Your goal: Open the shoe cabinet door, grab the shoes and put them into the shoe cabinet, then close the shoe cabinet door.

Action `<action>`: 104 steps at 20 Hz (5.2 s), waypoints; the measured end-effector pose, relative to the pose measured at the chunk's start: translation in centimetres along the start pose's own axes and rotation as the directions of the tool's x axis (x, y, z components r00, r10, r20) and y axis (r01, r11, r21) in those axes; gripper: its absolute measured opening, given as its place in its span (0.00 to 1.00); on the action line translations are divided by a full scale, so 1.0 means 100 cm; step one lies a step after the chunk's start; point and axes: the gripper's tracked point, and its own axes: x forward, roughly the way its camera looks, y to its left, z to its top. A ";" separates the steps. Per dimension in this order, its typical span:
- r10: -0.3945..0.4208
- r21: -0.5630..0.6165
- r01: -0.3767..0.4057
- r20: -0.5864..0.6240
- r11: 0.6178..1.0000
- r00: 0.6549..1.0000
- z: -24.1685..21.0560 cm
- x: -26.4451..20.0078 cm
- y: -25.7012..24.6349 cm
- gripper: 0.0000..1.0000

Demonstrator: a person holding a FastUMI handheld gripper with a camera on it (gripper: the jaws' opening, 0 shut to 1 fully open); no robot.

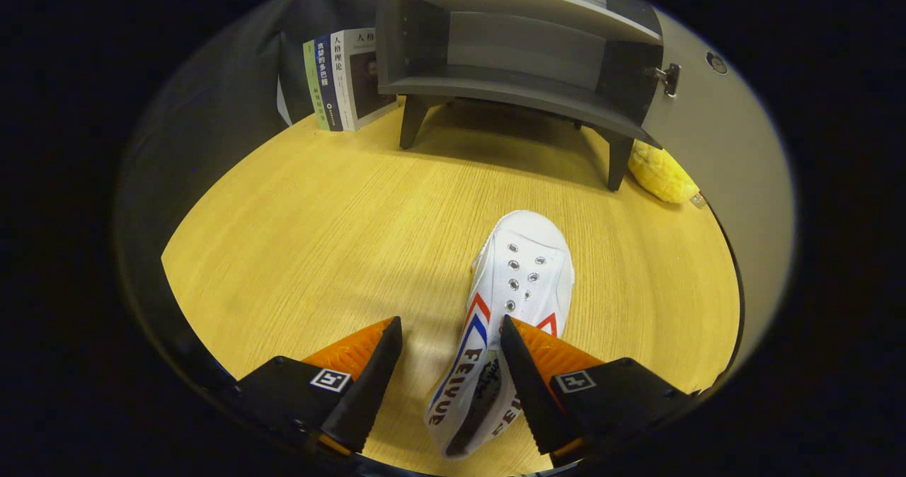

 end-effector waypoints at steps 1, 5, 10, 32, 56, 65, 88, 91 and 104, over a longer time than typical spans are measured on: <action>-0.011 -0.001 0.011 -0.005 1.000 1.000 0.001 0.002 -0.002 0.84; -0.082 -0.010 0.081 -0.018 0.997 0.997 -0.001 0.003 -0.017 0.39; -0.025 0.066 0.027 -0.027 0.997 0.999 -0.003 0.009 -0.012 0.02; 0.083 0.236 -0.217 0.473 0.947 0.877 0.195 -0.135 -0.044 0.01; -0.111 0.141 0.023 0.659 0.990 0.744 0.475 -0.108 -0.127 0.01; -0.145 0.076 0.125 0.646 0.989 0.750 0.501 -0.082 -0.121 0.12; -0.108 0.101 0.050 0.727 0.994 0.678 0.255 -0.349 -0.057 0.99; -0.084 0.091 0.024 0.736 0.996 0.672 0.223 -0.379 -0.047 0.99; -0.161 0.136 0.089 0.733 0.987 0.661 0.127 -0.473 -0.142 0.99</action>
